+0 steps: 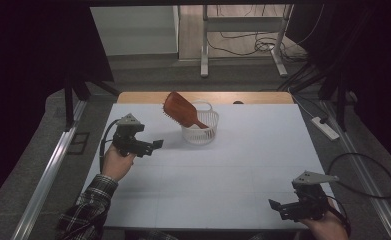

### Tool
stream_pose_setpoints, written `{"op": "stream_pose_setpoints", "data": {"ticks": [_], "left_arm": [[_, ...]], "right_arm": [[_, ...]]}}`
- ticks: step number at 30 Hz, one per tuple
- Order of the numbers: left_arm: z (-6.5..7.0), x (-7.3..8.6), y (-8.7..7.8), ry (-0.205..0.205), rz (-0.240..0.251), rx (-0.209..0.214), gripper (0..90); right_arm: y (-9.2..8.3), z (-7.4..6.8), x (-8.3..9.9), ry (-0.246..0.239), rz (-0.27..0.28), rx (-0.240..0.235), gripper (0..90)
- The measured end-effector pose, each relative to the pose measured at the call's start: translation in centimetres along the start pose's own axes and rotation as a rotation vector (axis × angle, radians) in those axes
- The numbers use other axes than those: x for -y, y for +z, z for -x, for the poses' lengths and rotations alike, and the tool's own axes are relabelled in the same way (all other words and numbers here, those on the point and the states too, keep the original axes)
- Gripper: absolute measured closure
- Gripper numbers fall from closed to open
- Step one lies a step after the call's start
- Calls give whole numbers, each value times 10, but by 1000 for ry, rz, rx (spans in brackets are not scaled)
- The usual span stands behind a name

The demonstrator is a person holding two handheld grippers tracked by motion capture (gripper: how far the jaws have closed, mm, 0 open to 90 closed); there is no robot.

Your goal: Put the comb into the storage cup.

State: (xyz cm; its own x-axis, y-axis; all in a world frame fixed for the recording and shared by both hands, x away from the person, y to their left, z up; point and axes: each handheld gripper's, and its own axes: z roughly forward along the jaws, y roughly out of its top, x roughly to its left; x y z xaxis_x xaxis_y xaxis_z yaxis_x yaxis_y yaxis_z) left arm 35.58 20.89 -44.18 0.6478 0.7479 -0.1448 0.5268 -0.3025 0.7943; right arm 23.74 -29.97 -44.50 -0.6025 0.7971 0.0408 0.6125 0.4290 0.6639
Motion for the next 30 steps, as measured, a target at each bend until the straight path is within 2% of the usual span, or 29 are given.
{"op": "stream_pose_setpoints", "data": {"ticks": [18,30], "left_arm": [[9,16,-15,3,-16,-9,0],[13,26,-26,0,-17,-19,0]], "right_arm": [[1,-3,0,-30,-11,10,0],[1,-4,-1,-28,-10,23,0]]}}
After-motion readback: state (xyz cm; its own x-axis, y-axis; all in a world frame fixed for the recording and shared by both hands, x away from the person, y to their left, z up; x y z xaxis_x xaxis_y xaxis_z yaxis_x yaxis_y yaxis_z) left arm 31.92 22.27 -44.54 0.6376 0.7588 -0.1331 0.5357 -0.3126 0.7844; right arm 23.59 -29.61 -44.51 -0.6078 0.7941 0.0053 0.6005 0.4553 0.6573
